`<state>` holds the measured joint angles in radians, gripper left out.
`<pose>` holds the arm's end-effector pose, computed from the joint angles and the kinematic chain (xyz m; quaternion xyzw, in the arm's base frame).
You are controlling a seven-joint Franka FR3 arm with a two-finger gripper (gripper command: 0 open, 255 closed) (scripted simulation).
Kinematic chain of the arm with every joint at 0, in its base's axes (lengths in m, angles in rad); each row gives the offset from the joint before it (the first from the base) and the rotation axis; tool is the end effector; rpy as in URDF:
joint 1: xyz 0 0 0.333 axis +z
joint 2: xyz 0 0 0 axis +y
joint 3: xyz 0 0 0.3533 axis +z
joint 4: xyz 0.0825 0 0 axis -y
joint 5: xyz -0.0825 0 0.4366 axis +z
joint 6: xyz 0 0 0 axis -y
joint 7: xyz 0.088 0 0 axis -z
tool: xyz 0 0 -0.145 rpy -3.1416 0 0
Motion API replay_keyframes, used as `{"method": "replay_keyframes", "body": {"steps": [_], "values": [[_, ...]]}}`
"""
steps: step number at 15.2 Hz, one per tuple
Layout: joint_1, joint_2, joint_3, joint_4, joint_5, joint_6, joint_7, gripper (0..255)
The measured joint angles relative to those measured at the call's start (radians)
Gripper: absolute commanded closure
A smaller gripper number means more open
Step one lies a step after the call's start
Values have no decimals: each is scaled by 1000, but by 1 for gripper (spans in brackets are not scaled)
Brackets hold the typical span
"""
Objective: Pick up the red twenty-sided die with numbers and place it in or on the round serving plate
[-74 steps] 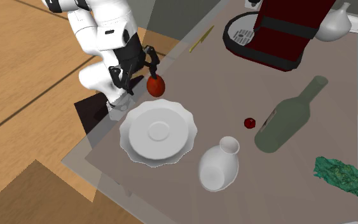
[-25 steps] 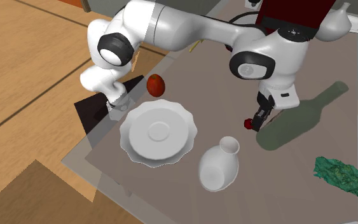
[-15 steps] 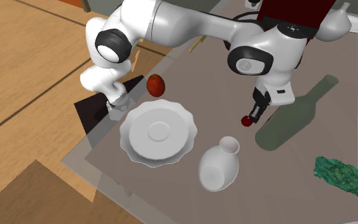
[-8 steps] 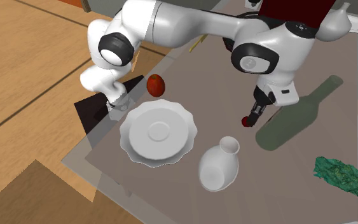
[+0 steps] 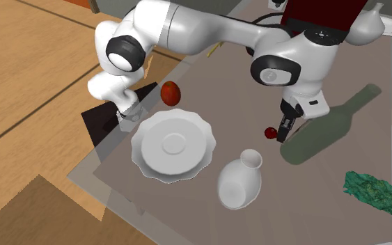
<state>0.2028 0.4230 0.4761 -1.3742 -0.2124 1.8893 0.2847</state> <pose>0.6407 0.4111 0.4947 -0.9779 -0.1970 -0.0655 0.0233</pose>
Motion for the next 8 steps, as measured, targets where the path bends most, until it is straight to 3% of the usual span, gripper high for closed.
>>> {"method": "replay_keyframes", "body": {"steps": [6,7,8], "values": [[8,-4,-10,-15,5,32,0,0],[13,-1,-14,-14,0,31,4,255],[14,-4,-17,-10,-3,10,2,255]]}}
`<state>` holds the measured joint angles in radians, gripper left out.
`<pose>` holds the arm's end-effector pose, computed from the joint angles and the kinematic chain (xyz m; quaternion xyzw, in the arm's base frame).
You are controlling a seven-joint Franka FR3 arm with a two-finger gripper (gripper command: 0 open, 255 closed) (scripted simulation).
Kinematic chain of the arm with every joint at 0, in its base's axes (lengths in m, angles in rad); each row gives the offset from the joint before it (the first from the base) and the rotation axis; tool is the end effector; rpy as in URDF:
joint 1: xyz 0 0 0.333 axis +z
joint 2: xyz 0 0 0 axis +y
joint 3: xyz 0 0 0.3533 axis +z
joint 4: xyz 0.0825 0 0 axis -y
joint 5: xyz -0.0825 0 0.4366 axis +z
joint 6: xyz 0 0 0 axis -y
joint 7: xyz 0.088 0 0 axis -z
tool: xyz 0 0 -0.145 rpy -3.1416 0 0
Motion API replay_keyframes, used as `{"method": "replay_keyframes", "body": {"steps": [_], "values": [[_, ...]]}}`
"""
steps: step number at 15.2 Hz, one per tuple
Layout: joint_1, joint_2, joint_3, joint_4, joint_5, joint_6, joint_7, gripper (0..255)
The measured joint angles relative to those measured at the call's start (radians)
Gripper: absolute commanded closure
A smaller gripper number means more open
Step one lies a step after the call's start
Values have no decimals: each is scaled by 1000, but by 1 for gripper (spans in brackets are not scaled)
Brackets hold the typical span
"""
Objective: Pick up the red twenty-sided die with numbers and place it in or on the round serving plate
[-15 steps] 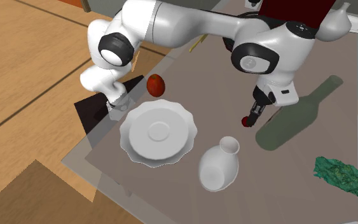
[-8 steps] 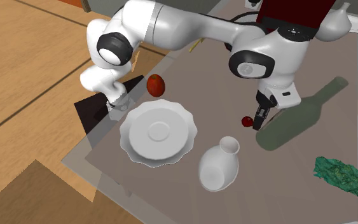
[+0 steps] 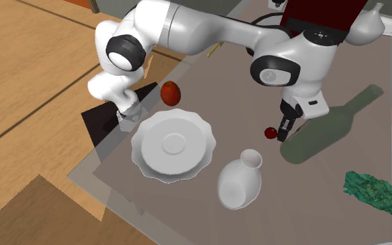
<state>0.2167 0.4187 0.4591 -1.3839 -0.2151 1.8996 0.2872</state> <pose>0.6400 0.4117 0.4918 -0.9779 -0.1966 -0.0685 0.0191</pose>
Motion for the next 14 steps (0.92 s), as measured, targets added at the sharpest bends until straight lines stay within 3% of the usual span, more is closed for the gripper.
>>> {"method": "replay_keyframes", "body": {"steps": [2,8,9,14], "values": [[5,8,1,0,-1,20,5,255],[49,110,-10,180,-35,-110,1,255],[49,108,-9,181,-34,-110,1,0],[23,46,0,115,-2,-186,-15,0]]}}
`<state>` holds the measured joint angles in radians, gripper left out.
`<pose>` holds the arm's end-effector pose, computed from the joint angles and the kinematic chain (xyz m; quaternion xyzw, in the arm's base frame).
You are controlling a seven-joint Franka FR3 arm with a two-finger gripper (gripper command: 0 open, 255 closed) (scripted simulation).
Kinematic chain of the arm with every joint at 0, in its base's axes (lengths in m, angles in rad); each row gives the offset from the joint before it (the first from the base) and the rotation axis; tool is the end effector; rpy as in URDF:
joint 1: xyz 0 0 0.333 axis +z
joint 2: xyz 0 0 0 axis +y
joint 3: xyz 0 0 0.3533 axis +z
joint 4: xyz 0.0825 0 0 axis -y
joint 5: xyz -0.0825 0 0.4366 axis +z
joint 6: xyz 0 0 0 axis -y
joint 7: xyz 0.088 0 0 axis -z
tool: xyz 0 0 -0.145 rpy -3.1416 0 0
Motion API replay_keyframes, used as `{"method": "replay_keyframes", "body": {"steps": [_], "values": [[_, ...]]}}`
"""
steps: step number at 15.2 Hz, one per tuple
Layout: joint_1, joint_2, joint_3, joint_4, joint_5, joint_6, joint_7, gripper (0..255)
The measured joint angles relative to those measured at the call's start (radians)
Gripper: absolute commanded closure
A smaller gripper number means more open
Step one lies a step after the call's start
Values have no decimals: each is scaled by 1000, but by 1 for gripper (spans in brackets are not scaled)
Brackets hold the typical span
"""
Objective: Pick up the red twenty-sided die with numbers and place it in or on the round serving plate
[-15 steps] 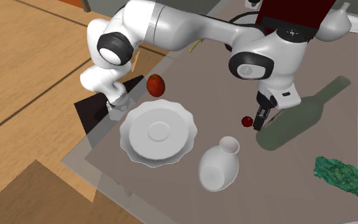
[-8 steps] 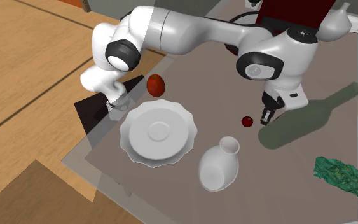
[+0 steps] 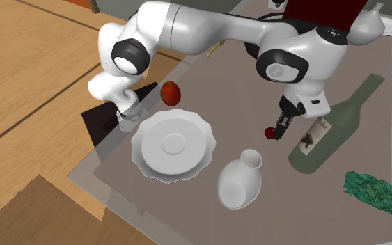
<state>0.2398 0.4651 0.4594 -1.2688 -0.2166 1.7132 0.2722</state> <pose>0.6366 0.4107 0.5015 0.9790 0.2035 0.0141 0.0011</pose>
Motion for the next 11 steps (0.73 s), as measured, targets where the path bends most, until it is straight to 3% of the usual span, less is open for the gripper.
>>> {"method": "replay_keyframes", "body": {"steps": [11], "values": [[-28,-36,0,-141,15,78,-4,0]]}}
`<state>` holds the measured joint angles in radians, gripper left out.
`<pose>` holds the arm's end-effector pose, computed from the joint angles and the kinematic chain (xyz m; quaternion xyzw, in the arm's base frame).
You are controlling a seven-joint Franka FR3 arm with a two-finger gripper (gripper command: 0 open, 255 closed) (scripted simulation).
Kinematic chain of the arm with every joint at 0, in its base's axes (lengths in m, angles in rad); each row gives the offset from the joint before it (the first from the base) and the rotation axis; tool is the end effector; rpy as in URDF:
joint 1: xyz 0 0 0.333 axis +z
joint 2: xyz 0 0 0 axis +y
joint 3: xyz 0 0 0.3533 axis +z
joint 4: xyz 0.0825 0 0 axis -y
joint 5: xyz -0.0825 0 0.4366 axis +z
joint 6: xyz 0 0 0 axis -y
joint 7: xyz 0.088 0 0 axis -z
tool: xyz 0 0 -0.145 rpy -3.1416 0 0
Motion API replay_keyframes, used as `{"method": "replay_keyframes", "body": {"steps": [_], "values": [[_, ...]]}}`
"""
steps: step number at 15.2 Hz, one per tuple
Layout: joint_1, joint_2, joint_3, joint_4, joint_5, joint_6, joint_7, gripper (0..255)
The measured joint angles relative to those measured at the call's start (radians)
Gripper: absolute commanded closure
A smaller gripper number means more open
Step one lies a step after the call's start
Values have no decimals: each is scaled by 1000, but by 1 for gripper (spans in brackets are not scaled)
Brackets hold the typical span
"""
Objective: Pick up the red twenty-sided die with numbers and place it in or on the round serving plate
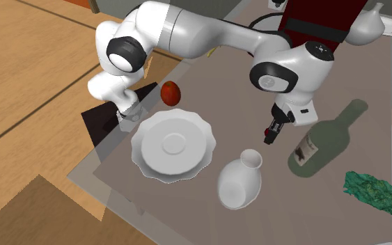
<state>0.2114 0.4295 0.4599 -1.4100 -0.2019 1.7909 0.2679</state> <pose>0.6263 0.4004 0.4597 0.9788 0.2046 0.0004 0.0059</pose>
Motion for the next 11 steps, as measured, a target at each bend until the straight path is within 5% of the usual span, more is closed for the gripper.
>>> {"method": "replay_keyframes", "body": {"steps": [4,5,11], "values": [[-1,-1,0,-2,0,2,0,0],[-1,-1,0,-2,0,2,0,255],[0,-1,0,-2,0,2,0,255]]}}
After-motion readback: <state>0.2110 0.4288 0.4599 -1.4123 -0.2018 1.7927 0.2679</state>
